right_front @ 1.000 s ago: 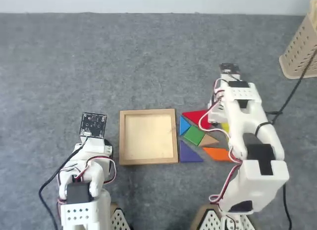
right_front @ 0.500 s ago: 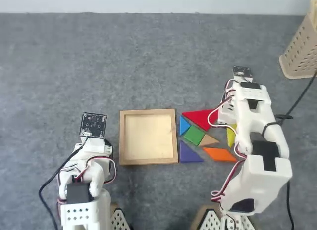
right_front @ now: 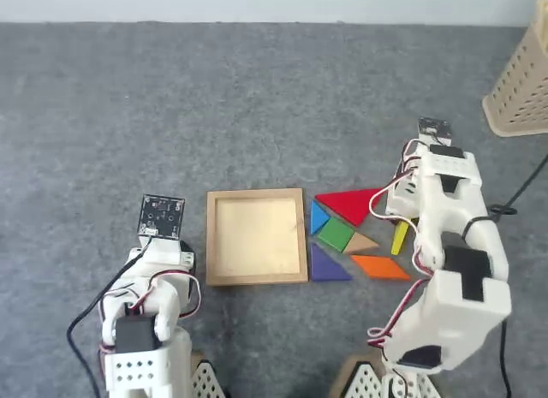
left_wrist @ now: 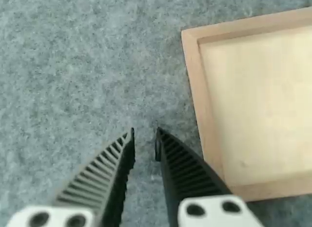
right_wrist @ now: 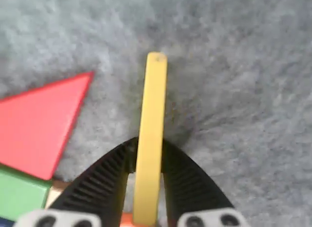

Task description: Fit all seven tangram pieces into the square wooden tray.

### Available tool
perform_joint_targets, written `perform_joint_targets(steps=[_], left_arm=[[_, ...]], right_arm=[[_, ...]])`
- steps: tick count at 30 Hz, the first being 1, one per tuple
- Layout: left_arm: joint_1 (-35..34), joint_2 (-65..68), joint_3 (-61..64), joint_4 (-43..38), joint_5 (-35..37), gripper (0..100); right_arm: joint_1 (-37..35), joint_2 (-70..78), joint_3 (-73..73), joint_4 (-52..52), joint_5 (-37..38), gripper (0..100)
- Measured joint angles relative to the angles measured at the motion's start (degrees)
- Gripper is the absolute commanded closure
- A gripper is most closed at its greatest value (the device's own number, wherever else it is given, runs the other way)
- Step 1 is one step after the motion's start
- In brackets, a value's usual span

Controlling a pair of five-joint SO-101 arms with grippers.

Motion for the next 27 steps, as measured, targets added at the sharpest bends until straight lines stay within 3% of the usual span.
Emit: perform_joint_targets(steps=[4, 10, 17, 27], left_arm=[[0.0, 0.0, 0.0, 0.0, 0.0, 93], [0.0, 0.0, 0.0, 0.0, 0.0, 93], [0.0, 0.0, 0.0, 0.0, 0.0, 93], [0.0, 0.0, 0.0, 0.0, 0.0, 93]], right_arm=[[-5.0, -10.5, 1.6, 3.3, 5.1, 99.3], [-22.2, -25.7, 1.6, 5.0, 16.7, 99.3], [-39.9, -25.5, 1.6, 1.4, 28.2, 99.3], [-45.1, -11.3, 1.6, -10.1, 44.0, 99.3]])
